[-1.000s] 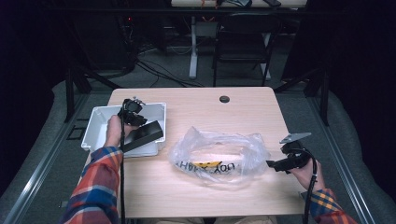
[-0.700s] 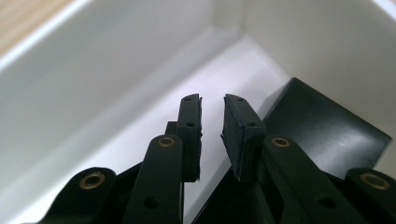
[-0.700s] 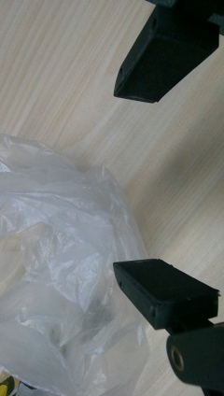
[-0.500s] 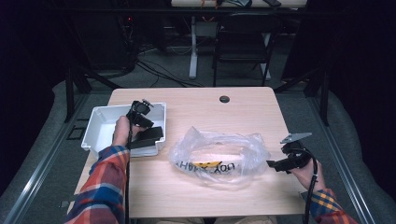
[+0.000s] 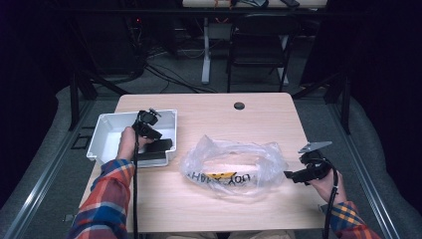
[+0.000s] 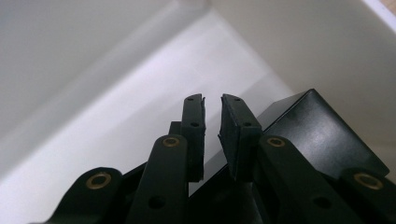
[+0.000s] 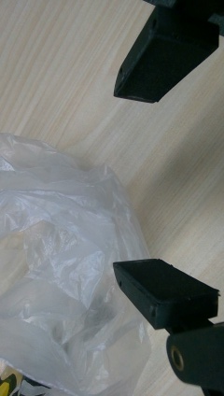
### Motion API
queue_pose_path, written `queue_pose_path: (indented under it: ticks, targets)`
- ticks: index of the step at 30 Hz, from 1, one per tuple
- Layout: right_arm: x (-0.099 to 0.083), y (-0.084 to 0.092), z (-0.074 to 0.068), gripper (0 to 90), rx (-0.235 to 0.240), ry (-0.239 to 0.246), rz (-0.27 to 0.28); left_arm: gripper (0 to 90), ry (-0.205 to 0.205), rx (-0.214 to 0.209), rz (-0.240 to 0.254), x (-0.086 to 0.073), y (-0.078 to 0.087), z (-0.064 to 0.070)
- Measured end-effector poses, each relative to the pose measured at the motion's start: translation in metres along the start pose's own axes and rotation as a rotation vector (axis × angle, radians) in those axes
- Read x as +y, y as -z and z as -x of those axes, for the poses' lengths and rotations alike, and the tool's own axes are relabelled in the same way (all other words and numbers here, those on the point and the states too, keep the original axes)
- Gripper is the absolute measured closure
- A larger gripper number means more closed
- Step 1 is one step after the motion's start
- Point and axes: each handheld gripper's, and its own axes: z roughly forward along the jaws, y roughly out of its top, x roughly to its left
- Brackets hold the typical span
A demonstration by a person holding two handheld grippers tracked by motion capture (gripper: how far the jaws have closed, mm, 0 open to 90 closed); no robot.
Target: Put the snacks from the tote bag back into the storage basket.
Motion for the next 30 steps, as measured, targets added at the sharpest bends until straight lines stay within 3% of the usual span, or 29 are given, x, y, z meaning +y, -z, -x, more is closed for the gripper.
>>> queue_pose_path:
  ticks: [2, 5, 8, 11, 14, 18, 24, 30]
  targets:
    - [0.000, 0.000, 0.000, 13.1, -0.003, -0.001, 0.002, 78.4, -0.006, 0.003, 0.005, 0.000, 0.001, 0.000]
    - [0.000, 0.001, 0.001, 13.1, -0.003, 0.001, 0.003, 68.0, 0.000, 0.005, 0.042, 0.000, 0.006, 0.000]
    - [0.000, 0.002, 0.001, 13.1, -0.004, -0.006, 0.007, 47.6, 0.017, 0.027, 0.066, -0.001, 0.014, 0.002]
    - [0.000, 0.004, 0.002, 13.1, -0.001, -0.004, 0.011, 35.9, 0.042, 0.052, 0.122, -0.006, 0.030, 0.004]
    - [0.000, 0.004, 0.001, 13.0, -0.007, -0.011, 0.021, 29.4, 0.085, 0.068, 0.185, -0.013, 0.048, 0.004]
    - [0.000, 0.006, 0.001, 13.0, -0.003, -0.009, 0.021, 23.6, 0.124, 0.097, 0.233, -0.026, 0.068, 0.011]
    - [0.000, 0.007, 0.001, 13.1, -0.003, -0.005, 0.019, 20.0, 0.103, 0.159, 0.269, -0.049, 0.096, 0.043]
    - [0.000, 0.006, 0.000, 13.1, -0.005, -0.006, 0.020, 18.7, 0.054, 0.144, 0.263, -0.078, 0.105, 0.080]
